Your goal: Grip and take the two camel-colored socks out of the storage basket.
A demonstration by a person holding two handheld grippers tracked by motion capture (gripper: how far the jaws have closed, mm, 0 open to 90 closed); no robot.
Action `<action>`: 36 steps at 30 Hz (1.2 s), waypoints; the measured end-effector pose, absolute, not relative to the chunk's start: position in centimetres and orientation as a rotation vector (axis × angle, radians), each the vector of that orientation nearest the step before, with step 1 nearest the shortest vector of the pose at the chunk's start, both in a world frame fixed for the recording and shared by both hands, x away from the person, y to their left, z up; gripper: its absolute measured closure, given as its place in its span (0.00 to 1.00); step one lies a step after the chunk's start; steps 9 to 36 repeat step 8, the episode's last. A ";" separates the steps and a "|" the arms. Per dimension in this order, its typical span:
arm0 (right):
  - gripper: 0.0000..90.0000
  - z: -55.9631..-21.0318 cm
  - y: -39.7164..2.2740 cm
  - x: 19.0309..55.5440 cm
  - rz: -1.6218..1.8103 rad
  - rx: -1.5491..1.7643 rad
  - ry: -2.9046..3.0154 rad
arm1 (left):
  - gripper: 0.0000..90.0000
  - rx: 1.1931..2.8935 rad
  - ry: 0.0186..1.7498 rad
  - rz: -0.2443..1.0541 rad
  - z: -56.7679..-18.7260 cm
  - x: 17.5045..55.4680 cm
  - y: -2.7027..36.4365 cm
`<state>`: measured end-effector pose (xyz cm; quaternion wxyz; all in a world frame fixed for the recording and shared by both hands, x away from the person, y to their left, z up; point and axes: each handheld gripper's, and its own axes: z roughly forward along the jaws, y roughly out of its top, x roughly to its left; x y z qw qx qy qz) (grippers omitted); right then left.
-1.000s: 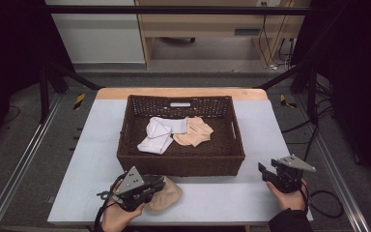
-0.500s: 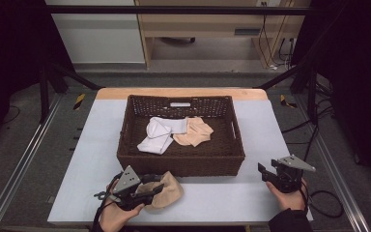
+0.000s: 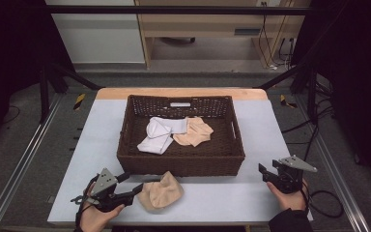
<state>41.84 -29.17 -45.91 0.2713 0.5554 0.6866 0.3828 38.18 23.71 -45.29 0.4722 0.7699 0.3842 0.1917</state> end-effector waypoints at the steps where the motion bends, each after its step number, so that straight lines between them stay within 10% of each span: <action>1: 0.46 -46.0 -29.2 41.9 1.030 1.495 1.847 | 0.37 1.878 0.949 0.476 -45.3 38.2 24.0; 36: 0.45 -46.0 -29.4 41.8 1.036 1.508 1.842 | 0.36 1.791 0.997 0.490 -45.0 38.6 25.9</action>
